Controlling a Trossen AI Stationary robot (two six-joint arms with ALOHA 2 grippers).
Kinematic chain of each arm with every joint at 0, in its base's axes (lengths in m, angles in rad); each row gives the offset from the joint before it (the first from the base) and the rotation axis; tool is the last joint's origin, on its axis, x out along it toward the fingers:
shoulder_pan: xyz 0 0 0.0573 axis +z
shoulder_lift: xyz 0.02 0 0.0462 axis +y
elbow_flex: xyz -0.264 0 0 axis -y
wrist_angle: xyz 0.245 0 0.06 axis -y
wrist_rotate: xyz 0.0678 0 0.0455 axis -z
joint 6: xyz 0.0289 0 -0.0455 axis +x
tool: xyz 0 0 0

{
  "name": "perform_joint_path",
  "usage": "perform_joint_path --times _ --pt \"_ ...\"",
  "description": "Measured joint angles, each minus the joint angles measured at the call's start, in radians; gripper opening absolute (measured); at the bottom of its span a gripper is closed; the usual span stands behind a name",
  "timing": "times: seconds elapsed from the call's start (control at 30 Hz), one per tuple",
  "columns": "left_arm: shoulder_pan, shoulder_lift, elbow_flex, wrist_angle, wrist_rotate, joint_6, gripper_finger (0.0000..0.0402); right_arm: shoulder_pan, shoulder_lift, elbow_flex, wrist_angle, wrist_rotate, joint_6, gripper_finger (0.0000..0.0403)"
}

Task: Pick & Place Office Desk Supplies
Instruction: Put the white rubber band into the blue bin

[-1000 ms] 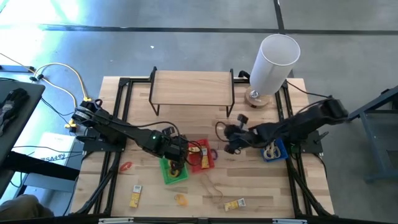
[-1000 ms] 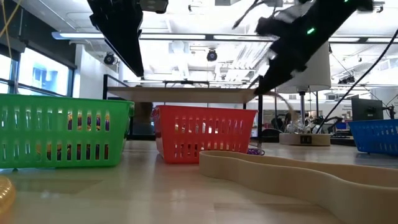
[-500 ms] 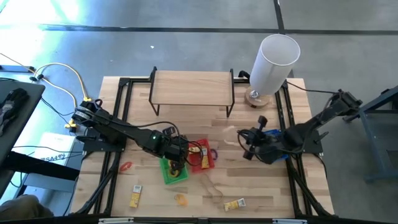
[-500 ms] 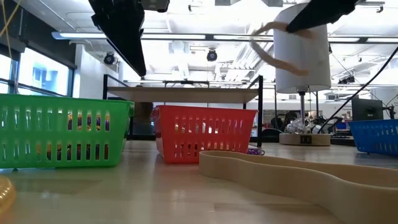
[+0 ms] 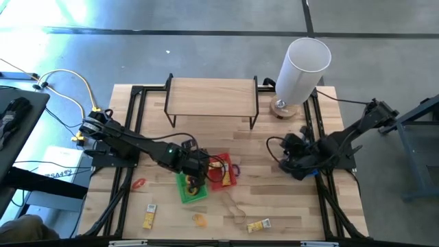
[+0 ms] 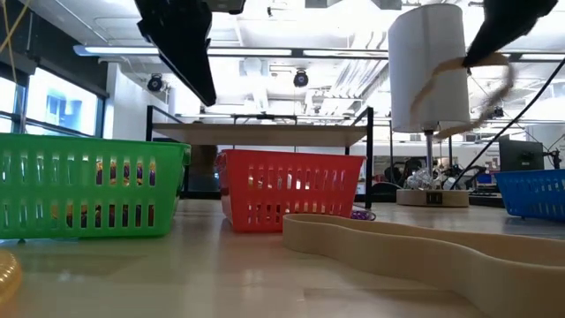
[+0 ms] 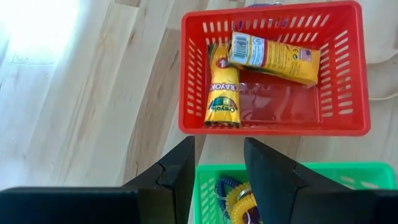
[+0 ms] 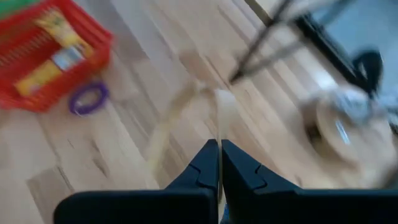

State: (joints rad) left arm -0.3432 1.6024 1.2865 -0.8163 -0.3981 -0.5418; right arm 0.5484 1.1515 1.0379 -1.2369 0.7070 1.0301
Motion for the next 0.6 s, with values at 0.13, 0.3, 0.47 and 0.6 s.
perform_joint_path --times 0.13,0.3,0.47,0.6 --pt "0.003 0.0 0.0 0.006 0.0 0.005 0.013 0.0 0.022 0.041 -0.192 -0.097 0.187 0.0003" --pt "0.002 0.0 0.0 0.007 0.0 0.019 0.013 0.0 0.053 0.038 -0.331 -0.246 0.439 0.0003" --pt "0.003 0.0 0.0 0.013 0.0 0.019 0.013 0.012 0.063 0.038 -0.333 -0.283 0.501 0.0003" --pt "0.003 0.0 0.0 0.013 0.0 0.019 0.013 0.015 0.064 0.038 -0.333 -0.312 0.522 0.0003"
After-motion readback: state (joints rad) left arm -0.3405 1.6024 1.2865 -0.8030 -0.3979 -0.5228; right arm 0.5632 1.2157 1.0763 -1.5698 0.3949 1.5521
